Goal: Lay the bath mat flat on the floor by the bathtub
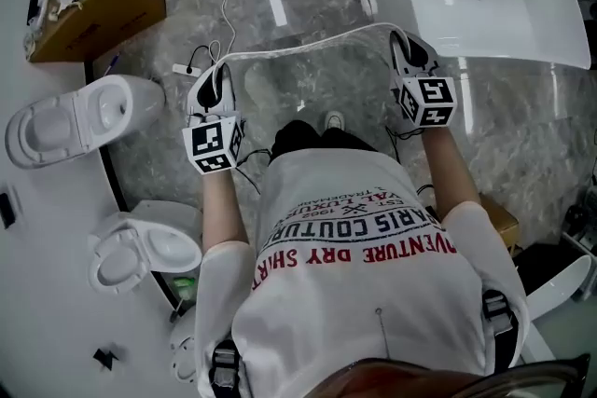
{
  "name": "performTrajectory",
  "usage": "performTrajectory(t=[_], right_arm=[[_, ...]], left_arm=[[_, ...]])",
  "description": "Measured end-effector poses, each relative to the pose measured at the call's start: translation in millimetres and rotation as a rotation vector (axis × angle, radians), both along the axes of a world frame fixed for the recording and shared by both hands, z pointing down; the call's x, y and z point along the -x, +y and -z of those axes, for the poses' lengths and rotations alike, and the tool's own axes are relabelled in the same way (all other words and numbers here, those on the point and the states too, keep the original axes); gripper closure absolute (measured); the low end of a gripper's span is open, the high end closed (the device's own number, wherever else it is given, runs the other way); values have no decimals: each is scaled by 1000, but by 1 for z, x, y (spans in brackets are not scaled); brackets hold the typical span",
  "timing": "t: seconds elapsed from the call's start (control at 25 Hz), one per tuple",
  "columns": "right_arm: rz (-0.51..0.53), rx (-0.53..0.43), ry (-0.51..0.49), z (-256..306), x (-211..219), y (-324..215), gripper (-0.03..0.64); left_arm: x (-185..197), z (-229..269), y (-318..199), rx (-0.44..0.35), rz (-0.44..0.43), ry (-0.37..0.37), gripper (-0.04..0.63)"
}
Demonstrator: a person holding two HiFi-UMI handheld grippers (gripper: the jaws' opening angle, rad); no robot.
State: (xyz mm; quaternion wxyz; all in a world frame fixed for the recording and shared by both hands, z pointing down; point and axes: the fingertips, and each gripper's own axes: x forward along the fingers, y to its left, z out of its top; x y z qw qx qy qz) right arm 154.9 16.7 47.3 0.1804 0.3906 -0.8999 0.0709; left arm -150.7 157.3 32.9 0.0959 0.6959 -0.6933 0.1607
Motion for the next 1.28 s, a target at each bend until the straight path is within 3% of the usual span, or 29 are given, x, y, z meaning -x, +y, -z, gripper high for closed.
performTrajectory(t=[0.24, 0.44, 0.72, 0.92, 1.28], right_arm=[[-2, 56, 50, -30, 23, -48, 603], [-47, 98, 51, -55, 43, -90, 603], [-62, 130, 51, -119, 69, -146, 603], [-51, 100, 57, -196, 77, -176, 603], [15, 16, 117, -383, 89, -223, 603]], left_arm=[[28, -34, -57, 65, -49, 29, 578], [52, -57, -104, 47, -54, 90, 578], [78, -123, -159, 60, -109, 83, 578], [87, -201, -191, 43, -140, 71, 578], [98, -394, -233, 22, -226, -19, 578]])
